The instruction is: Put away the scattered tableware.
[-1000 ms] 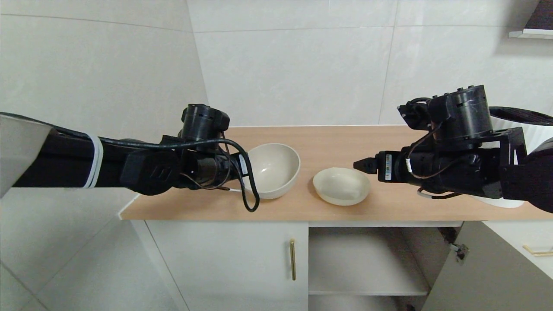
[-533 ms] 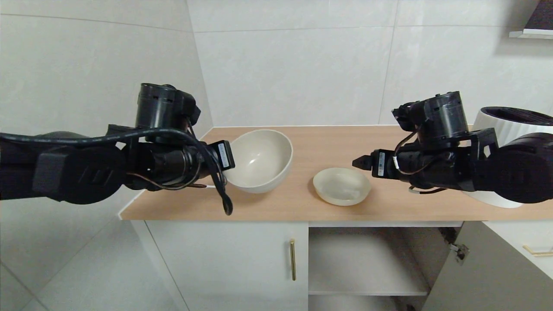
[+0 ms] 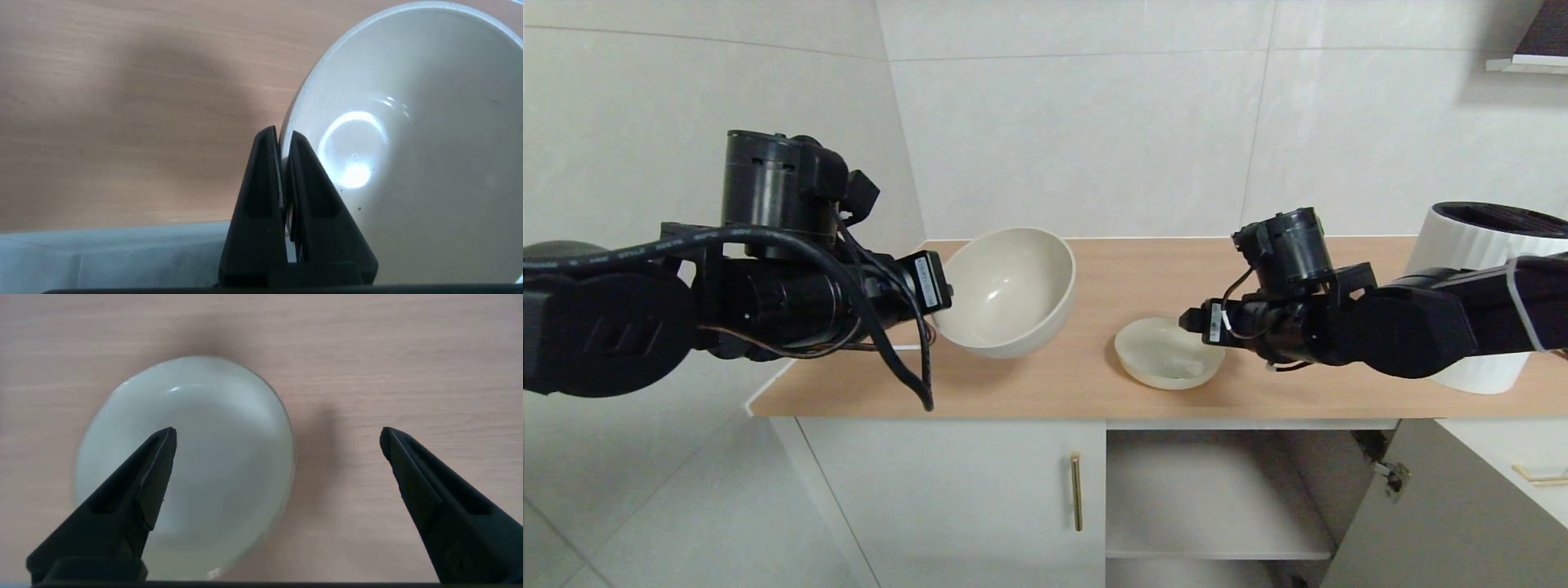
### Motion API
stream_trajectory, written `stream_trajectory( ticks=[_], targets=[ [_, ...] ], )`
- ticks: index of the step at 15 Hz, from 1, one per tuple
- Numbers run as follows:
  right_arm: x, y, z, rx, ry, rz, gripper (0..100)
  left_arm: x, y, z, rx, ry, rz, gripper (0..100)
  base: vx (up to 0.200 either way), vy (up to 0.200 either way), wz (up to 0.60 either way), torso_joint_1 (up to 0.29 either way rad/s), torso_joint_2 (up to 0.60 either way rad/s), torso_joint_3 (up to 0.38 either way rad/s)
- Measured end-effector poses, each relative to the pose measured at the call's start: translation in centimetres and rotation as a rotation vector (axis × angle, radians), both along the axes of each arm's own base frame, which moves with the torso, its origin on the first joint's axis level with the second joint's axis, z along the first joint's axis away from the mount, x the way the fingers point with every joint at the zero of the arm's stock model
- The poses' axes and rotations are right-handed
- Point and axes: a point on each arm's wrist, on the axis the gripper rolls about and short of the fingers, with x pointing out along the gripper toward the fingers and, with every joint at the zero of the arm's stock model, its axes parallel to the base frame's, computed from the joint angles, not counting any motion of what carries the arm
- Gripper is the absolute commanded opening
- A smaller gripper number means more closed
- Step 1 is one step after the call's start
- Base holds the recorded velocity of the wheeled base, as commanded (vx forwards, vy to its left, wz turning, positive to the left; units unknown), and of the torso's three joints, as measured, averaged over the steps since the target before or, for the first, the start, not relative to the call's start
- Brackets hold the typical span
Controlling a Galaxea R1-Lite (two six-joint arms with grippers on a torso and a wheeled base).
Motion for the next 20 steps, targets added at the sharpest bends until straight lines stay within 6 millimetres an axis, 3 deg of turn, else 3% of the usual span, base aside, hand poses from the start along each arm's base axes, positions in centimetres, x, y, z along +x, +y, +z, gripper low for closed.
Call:
stream_trajectory(
  ticks=[7, 8, 15, 18, 20],
  targets=[
    [1.6, 0.0, -2.1, -0.024, 0.046, -0.046, 100, -0.1, 0.0, 0.1, 0.000, -0.004, -0.001, 0, 0.000, 0.000, 0.00, 0.000, 0.00, 0.000],
    [1.7, 0.0, -2.4, -0.030, 0.056, -0.047, 0, -0.1, 0.0, 0.1, 0.000, -0.004, -0.001, 0, 0.000, 0.000, 0.00, 0.000, 0.00, 0.000],
    [1.8, 0.0, -2.6, -0.028, 0.064, -0.040, 0, -0.2, 0.1, 0.3, -0.002, -0.009, -0.001, 0, 0.000, 0.000, 0.00, 0.000, 0.00, 0.000],
    [0.5, -0.6, -1.7, -0.044, 0.126, -0.026, 0, -1.1, 0.5, 1.4, -0.015, -0.037, 0.002, 0, 0.000, 0.000, 0.00, 0.000, 0.00, 0.000],
    [-0.9, -1.1, 0.0, -0.010, 0.150, 0.011, 0, -2.1, 0.9, 1.5, -0.017, -0.038, -0.003, 0, 0.000, 0.000, 0.00, 0.000, 0.00, 0.000]
  ],
)
